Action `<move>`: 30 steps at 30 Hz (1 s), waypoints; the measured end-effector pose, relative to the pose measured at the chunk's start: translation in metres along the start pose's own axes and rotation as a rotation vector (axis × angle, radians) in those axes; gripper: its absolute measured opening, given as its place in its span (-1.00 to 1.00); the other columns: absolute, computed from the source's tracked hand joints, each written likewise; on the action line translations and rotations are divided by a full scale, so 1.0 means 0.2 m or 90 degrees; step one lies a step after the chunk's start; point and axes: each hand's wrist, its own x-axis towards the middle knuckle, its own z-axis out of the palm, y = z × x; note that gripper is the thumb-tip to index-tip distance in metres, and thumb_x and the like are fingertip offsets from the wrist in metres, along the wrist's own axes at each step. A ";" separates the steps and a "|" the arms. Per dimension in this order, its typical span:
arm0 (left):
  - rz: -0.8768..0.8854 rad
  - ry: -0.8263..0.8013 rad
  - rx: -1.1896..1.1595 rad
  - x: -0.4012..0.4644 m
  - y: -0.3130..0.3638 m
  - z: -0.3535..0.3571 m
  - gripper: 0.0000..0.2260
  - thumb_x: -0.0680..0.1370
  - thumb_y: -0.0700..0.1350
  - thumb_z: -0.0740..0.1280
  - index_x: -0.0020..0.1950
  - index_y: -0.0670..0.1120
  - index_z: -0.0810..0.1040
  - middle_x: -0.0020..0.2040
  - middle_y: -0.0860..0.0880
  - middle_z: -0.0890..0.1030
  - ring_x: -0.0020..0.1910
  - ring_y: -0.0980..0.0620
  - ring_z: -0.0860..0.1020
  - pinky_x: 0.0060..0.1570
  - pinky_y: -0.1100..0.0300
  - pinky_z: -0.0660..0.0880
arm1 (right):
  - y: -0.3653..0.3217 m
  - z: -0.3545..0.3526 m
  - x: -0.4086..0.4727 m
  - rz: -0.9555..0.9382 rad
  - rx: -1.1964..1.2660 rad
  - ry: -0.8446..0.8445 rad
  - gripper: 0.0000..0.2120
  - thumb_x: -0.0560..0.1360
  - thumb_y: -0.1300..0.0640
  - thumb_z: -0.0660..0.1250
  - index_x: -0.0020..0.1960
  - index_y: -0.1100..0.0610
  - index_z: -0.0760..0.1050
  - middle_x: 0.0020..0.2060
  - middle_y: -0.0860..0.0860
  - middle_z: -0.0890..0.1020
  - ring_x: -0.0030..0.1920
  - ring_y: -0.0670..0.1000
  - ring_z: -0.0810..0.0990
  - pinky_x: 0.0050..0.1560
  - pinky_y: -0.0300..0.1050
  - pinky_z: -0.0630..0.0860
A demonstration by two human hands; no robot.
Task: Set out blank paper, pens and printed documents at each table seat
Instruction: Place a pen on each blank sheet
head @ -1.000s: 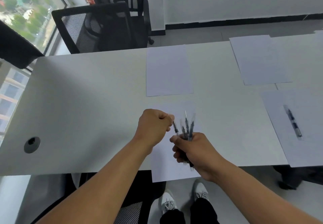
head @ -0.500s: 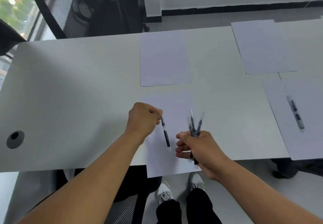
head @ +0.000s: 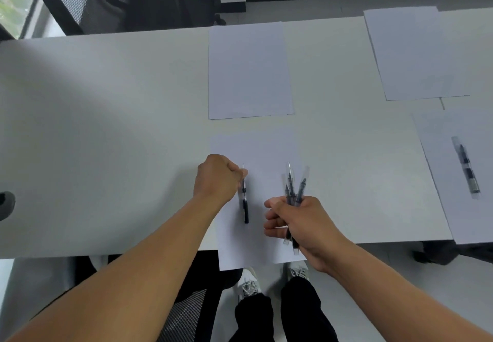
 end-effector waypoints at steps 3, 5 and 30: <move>-0.007 -0.001 0.007 0.01 -0.01 0.01 -0.80 0.61 -0.04 0.55 -0.18 -0.09 0.71 -0.32 0.03 0.73 -0.19 -0.01 0.75 -0.27 0.21 0.51 | 0.00 -0.01 0.02 -0.001 -0.001 0.003 -0.72 0.67 0.19 0.42 0.12 0.46 0.62 -0.26 0.14 0.64 -0.23 0.10 0.67 -0.13 -0.03 0.74; -0.007 0.000 0.011 0.01 -0.01 0.01 -0.78 0.60 -0.04 0.55 -0.20 -0.09 0.71 -0.34 0.04 0.73 -0.20 -0.01 0.74 -0.29 0.22 0.50 | 0.01 -0.01 0.02 -0.001 -0.003 0.005 -0.73 0.67 0.19 0.42 0.11 0.44 0.63 -0.27 0.13 0.65 -0.23 0.10 0.68 -0.14 -0.04 0.73; 0.011 0.002 -0.007 -0.02 0.01 -0.05 -0.76 0.60 0.02 0.56 -0.21 -0.07 0.70 -0.30 0.03 0.74 -0.25 0.03 0.72 -0.22 0.19 0.53 | -0.01 0.04 0.00 -0.012 -0.012 -0.001 -0.80 0.66 0.18 0.43 0.10 0.35 0.68 -0.25 0.13 0.69 -0.20 0.13 0.73 -0.11 -0.02 0.75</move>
